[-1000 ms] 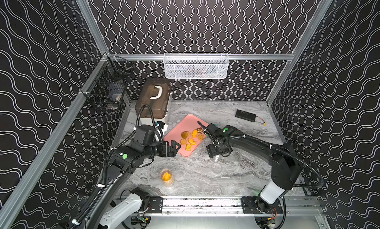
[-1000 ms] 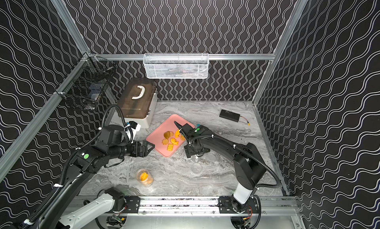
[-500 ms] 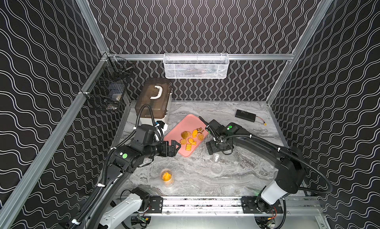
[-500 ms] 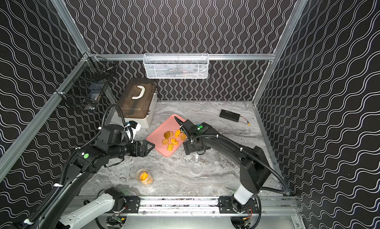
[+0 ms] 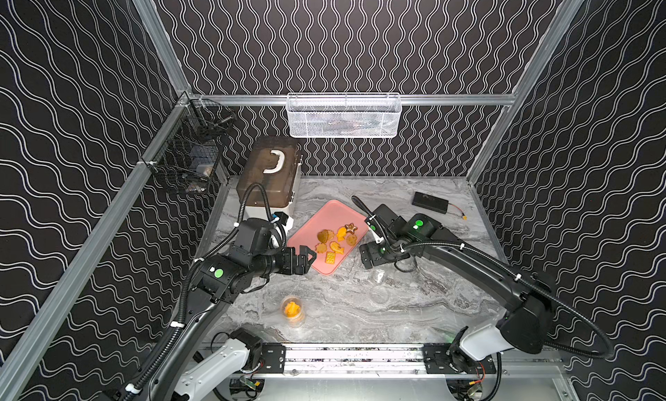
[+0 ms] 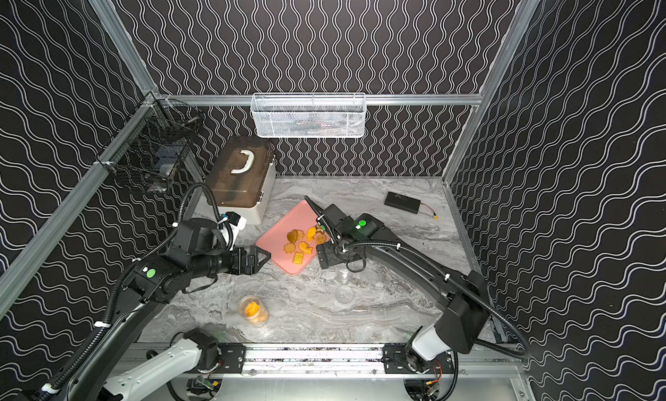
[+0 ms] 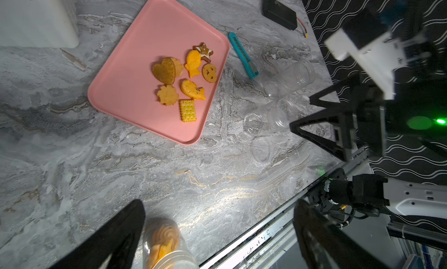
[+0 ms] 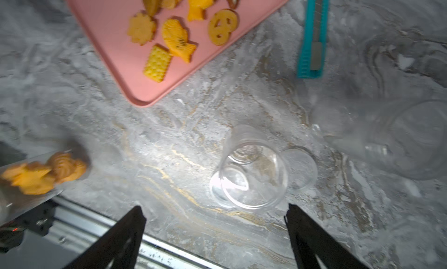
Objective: Pour the cookies out of the jar
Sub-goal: Pick up the jar from the center of the board.
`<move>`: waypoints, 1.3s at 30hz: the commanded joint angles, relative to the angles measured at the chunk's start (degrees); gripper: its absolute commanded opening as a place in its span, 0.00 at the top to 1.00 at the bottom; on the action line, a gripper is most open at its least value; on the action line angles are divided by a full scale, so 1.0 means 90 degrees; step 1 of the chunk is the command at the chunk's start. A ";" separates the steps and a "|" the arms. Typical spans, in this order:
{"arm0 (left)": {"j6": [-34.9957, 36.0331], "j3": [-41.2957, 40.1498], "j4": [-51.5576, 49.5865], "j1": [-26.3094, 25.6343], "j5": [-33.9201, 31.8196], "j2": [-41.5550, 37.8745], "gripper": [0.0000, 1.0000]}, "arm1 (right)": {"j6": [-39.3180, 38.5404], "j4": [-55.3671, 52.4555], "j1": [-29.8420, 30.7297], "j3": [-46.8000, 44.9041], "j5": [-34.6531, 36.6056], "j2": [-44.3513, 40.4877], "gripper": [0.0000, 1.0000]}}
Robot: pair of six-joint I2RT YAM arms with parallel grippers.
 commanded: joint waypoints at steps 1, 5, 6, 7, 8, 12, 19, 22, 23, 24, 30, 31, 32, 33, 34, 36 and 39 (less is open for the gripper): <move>-0.0122 -0.0015 -0.0362 0.0015 -0.0502 0.0016 0.01 | 0.0054 0.0698 0.0233 -0.0244 -0.0858 -0.0415 0.07; -0.0331 -0.0139 -0.0581 0.0023 -0.0875 0.0049 0.01 | 0.0187 0.1497 0.0765 -0.0612 -0.1367 -0.0775 0.07; -0.0382 -0.0166 -0.0649 0.0035 -0.0990 0.0087 0.01 | 0.0198 0.1566 0.0945 -0.0618 -0.1348 -0.0776 0.07; -0.0413 -0.0170 -0.0707 0.0044 -0.1081 0.0118 0.01 | 0.0198 0.1578 0.1098 -0.0596 -0.1312 -0.0745 0.07; -0.0449 -0.0203 -0.0754 0.0062 -0.1157 0.0168 0.01 | 0.0172 0.1556 0.1315 -0.0557 -0.1256 -0.0678 0.07; -0.0491 -0.0319 -0.0874 0.0263 -0.1356 0.0387 0.01 | 0.0046 0.1437 0.2147 -0.0248 -0.0792 -0.0246 0.06; -0.0200 -0.0708 -0.0519 0.1340 -0.0508 0.0494 0.01 | 0.0036 0.1643 0.3057 0.0297 -0.0364 0.0688 0.00; -0.0109 -0.0848 -0.0392 0.1711 -0.0090 0.0583 0.01 | -0.0023 0.1449 0.3320 0.0740 0.0019 0.1183 0.00; -0.0082 -0.0888 -0.0352 0.1825 0.0042 0.0617 0.01 | -0.0059 0.1388 0.3385 0.0874 0.0110 0.1332 0.00; -0.0059 -0.0917 -0.0322 0.1916 0.0161 0.0642 0.01 | -0.0083 0.1350 0.3444 0.0995 0.0200 0.1466 0.00; -0.0009 -0.0994 -0.0268 0.2320 0.0352 0.0774 0.01 | -0.0210 0.1242 0.3628 0.1483 0.0404 0.2147 0.00; -0.0028 -0.1014 -0.0263 0.2350 0.0342 0.0794 0.01 | -0.0238 0.1197 0.3646 0.1569 0.0430 0.2252 0.00; -0.0034 -0.1038 -0.0253 0.2369 0.0331 0.0810 0.01 | -0.0269 0.1154 0.3646 0.1672 0.0456 0.2368 0.00; -0.0053 -0.1056 -0.0248 0.2404 0.0331 0.0844 0.01 | -0.0295 0.1104 0.3649 0.1770 0.0480 0.2475 0.00; -0.0046 -0.1052 -0.0246 0.2416 0.0339 0.0865 0.01 | -0.0309 0.1074 0.3650 0.1844 0.0501 0.2569 0.00; -0.0047 -0.1066 -0.0239 0.2427 0.0348 0.0878 0.01 | -0.0348 0.1023 0.3653 0.1985 0.0506 0.2748 0.00; -0.0049 -0.1070 -0.0229 0.2437 0.0360 0.0878 0.01 | -0.0349 0.0983 0.3653 0.2120 0.0474 0.2966 0.00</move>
